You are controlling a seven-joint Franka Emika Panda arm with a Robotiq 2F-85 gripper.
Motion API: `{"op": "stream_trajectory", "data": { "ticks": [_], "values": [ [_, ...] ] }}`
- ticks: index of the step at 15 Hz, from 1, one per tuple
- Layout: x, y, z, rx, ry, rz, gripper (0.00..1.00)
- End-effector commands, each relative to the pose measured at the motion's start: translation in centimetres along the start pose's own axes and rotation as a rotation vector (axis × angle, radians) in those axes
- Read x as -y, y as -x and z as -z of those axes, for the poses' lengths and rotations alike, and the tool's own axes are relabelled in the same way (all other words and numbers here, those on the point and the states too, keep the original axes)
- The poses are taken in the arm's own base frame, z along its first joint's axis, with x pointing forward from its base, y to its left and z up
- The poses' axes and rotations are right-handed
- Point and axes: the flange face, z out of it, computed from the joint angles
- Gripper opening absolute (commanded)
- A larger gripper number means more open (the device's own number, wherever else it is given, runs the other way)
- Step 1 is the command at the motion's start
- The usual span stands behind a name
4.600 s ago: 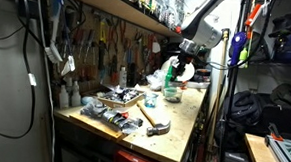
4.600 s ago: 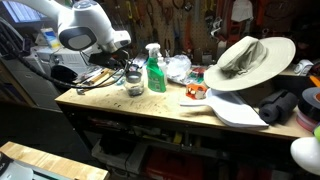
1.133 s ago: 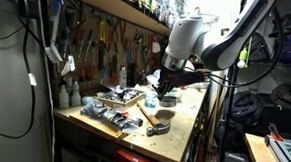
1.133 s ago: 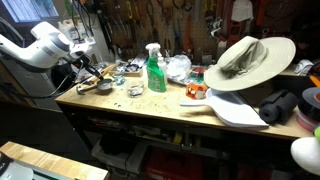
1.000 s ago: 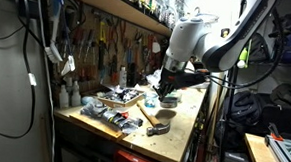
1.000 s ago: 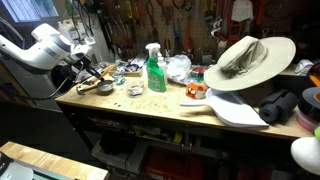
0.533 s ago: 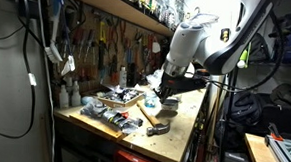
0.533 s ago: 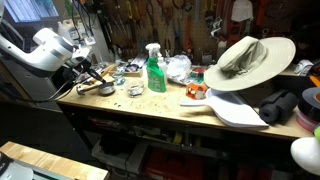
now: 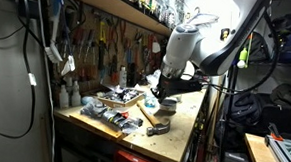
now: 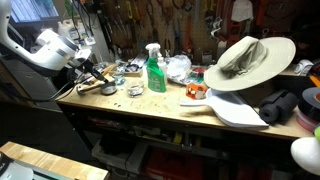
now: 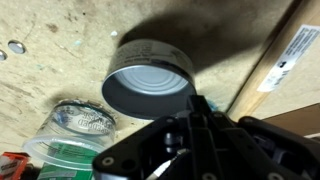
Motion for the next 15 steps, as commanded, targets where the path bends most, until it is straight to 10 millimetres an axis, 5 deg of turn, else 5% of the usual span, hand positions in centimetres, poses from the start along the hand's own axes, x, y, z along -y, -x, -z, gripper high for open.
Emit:
{"op": "stream_trajectory", "data": {
  "ticks": [1,11,12,15],
  "values": [
    [0.9,-0.5,-0.9,-0.008,0.019,-0.026,0.01],
    [3.4,-1.4,-1.8,0.007,0.007,-0.005,0.01],
    [3.5,-1.4,-1.8,0.012,0.003,-0.003,0.27],
    [3.0,-1.8,-1.3,0.011,-0.011,-0.001,0.41]
  ]
}}
